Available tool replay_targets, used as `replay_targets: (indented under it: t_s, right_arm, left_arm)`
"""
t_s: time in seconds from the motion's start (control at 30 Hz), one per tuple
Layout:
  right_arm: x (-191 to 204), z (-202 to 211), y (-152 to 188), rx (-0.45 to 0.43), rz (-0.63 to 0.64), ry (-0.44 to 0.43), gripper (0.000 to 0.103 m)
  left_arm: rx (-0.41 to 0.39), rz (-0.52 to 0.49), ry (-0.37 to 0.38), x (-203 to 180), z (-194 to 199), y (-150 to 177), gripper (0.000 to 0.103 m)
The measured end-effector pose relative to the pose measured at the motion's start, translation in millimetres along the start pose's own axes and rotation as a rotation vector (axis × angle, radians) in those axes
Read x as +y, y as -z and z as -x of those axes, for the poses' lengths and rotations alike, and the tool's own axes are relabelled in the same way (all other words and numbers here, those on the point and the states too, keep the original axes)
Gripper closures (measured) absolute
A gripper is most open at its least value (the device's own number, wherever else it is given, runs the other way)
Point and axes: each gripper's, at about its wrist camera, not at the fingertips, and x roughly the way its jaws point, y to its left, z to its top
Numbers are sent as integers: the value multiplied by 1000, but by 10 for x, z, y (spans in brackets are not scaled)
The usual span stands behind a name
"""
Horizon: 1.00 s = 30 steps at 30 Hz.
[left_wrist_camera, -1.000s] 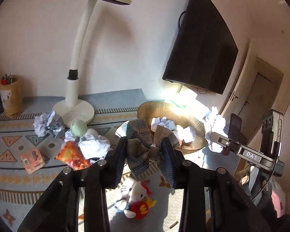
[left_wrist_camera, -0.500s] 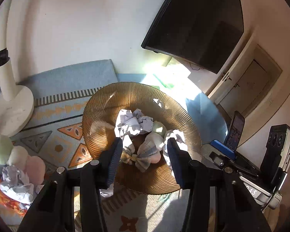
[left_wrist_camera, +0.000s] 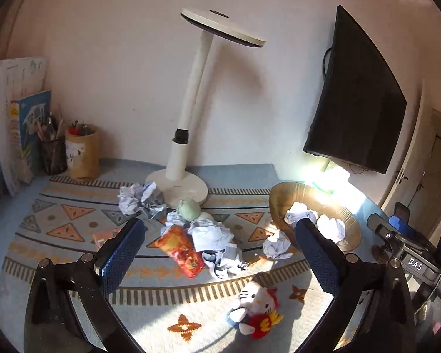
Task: Organize objects
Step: 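Withdraw both tools from bowl toward remaining items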
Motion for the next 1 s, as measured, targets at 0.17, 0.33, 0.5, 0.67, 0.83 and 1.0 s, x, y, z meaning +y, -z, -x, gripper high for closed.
replay_targets:
  t_s: [0.17, 0.33, 0.5, 0.67, 0.83, 1.0]
  right_arm:
    - [140, -439, 485, 126, -8, -41, 0]
    - [24, -580, 504, 187, -80, -73, 0]
    - [40, -639, 534, 227, -81, -71, 0]
    - [127, -631, 546, 226, -37, -57, 0]
    - [128, -644, 540, 229, -37, -59, 0]
    - [130, -641, 536, 230, -37, -81, 0]
  left_arm:
    - [104, 1, -147, 382, -297, 466, 2]
    - [175, 0, -137, 454, -490, 708, 3]
    - [182, 4, -112, 456, -478, 745, 3]
    - [171, 2, -112, 425, -459, 753, 2]
    - [160, -3, -114, 418, -441, 756, 2]
    - [164, 33, -98, 490, -426, 744, 2]
